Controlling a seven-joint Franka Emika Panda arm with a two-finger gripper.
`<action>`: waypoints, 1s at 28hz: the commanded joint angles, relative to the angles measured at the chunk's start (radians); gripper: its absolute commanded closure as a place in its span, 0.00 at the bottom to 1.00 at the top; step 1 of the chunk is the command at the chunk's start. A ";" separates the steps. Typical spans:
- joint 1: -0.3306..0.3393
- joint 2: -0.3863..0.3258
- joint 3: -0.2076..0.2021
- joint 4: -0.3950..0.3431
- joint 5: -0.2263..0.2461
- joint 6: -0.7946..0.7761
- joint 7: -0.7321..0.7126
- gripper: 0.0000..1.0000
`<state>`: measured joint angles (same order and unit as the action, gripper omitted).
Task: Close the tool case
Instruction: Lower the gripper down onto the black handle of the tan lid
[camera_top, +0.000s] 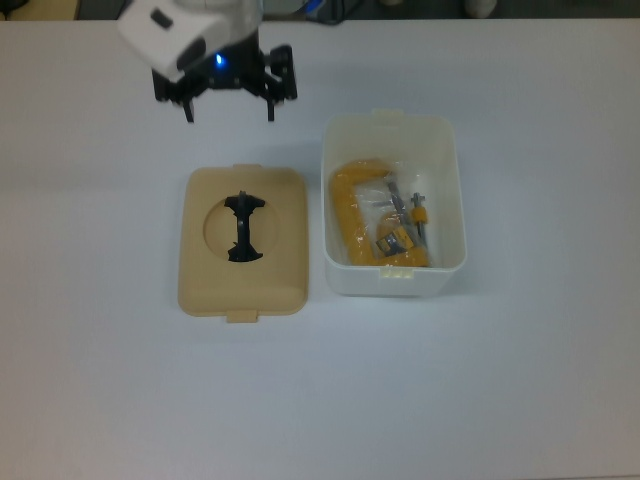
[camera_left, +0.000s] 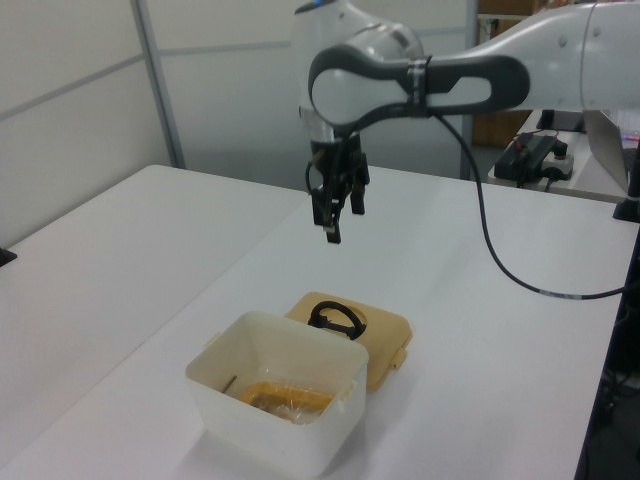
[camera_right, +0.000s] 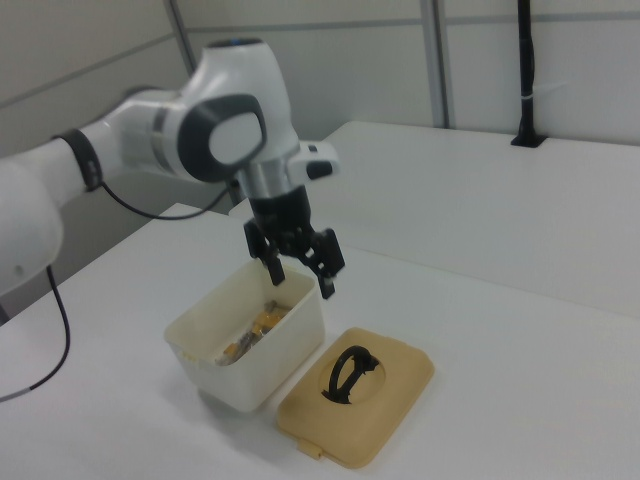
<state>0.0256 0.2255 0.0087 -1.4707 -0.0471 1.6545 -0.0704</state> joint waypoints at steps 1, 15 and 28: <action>0.002 0.047 -0.001 -0.020 0.015 0.054 0.011 0.00; -0.003 0.115 -0.001 -0.079 0.013 0.171 0.015 0.00; 0.019 0.192 -0.001 -0.086 -0.002 0.264 0.101 0.00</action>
<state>0.0304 0.4108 0.0088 -1.5403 -0.0473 1.8760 -0.0143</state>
